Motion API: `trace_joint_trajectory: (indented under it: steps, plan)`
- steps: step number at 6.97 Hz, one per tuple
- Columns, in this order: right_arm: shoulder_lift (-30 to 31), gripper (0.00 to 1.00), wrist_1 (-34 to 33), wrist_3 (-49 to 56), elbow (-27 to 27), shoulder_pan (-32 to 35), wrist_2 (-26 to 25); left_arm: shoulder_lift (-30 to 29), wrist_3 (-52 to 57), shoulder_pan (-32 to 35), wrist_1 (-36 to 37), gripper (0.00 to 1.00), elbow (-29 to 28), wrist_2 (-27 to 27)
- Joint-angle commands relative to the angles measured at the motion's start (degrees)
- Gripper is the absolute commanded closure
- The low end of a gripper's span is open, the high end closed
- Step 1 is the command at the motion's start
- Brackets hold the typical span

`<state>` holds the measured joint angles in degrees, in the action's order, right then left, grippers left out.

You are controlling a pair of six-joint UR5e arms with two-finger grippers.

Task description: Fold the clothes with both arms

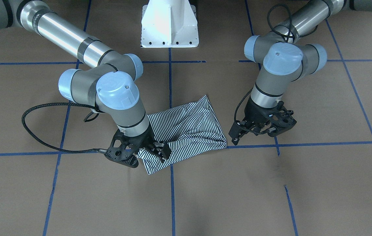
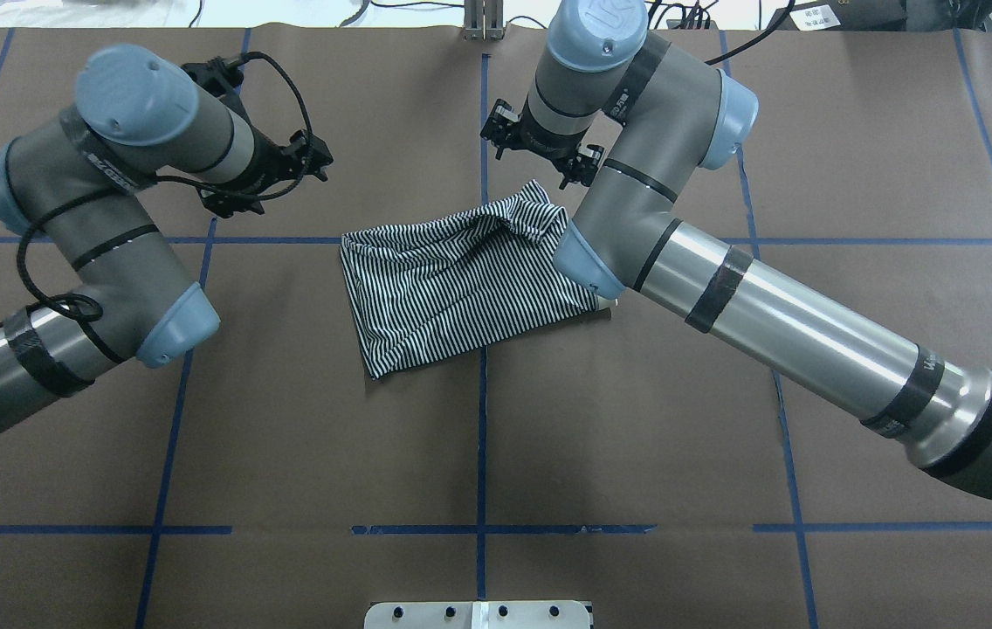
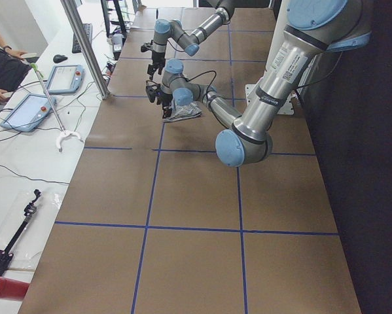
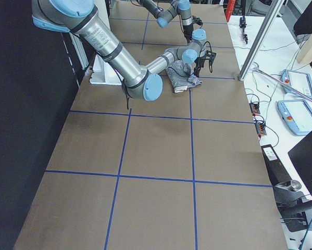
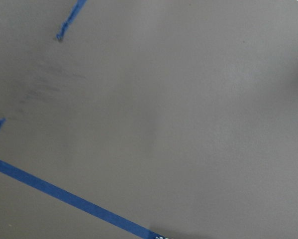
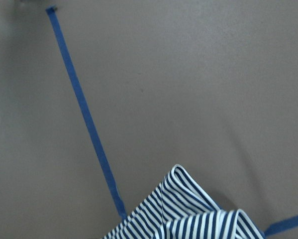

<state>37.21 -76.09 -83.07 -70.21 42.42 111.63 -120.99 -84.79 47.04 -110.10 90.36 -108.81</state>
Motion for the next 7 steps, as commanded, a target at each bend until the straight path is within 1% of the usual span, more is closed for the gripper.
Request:
trace_joint_trajectory:
  steps: [1,2,3,4,5,6,7]
  plan:
    - [-0.6,0.00,-12.6,11.2,-4.1,-5.7,-6.5,2.8,6.2,4.8,0.7,0.00,2.1,-3.6]
    - [-1.3,0.00,-15.6,16.9,-3.6,-8.2,-10.5,2.9,6.6,4.9,0.8,0.00,2.0,-3.8]
    - [-1.6,0.00,-15.9,19.2,-3.4,-9.2,-11.3,2.9,6.6,4.9,0.8,0.00,2.0,-3.8]
    - [-4.0,0.00,-15.8,20.7,-0.5,-9.5,-13.5,3.2,6.6,4.9,0.8,0.00,2.1,-3.8]
    - [-6.5,0.00,-15.6,23.3,4.3,-9.2,-13.9,3.2,6.6,4.9,0.8,0.00,2.1,-3.8]
    - [-6.9,0.00,-15.2,25.1,6.5,-8.8,-15.5,3.2,6.6,5.0,0.8,0.00,2.2,-3.8]
    - [-7.1,0.00,-11.7,25.7,9.9,-8.8,-17.0,3.2,6.6,5.0,0.8,0.00,2.2,-3.9]
